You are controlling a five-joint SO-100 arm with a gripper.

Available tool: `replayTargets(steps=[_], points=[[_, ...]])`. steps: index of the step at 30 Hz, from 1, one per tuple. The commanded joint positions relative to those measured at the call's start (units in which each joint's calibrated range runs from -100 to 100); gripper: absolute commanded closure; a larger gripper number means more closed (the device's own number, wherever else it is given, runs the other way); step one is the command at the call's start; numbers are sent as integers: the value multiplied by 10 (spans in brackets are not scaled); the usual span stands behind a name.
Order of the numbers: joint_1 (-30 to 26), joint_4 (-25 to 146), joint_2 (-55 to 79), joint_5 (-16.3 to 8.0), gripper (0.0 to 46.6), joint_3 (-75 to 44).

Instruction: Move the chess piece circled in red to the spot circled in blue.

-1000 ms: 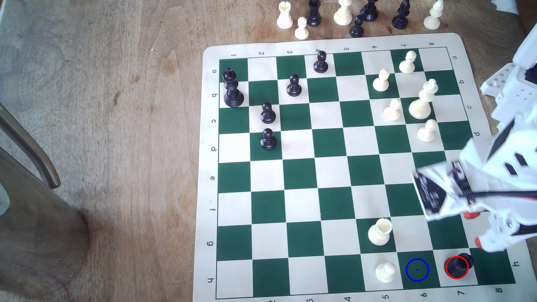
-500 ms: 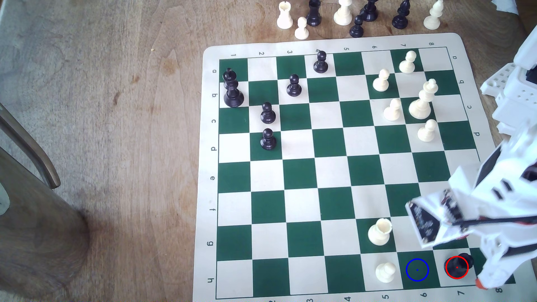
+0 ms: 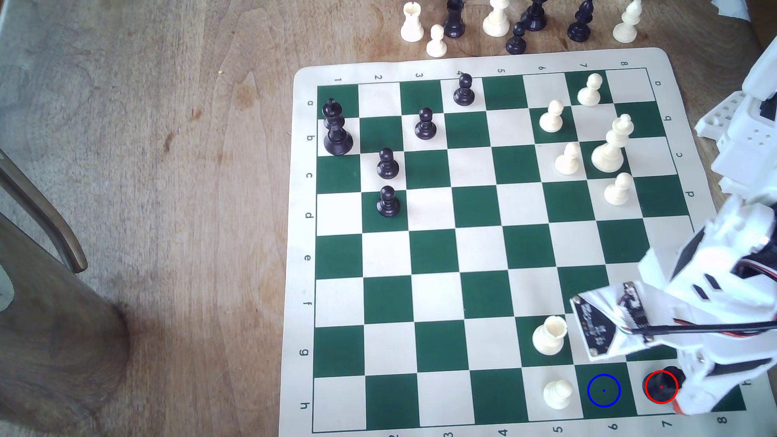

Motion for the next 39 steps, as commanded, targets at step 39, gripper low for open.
replayTargets(steps=[39], points=[[-33, -103, -2, -3, 342, 64]])
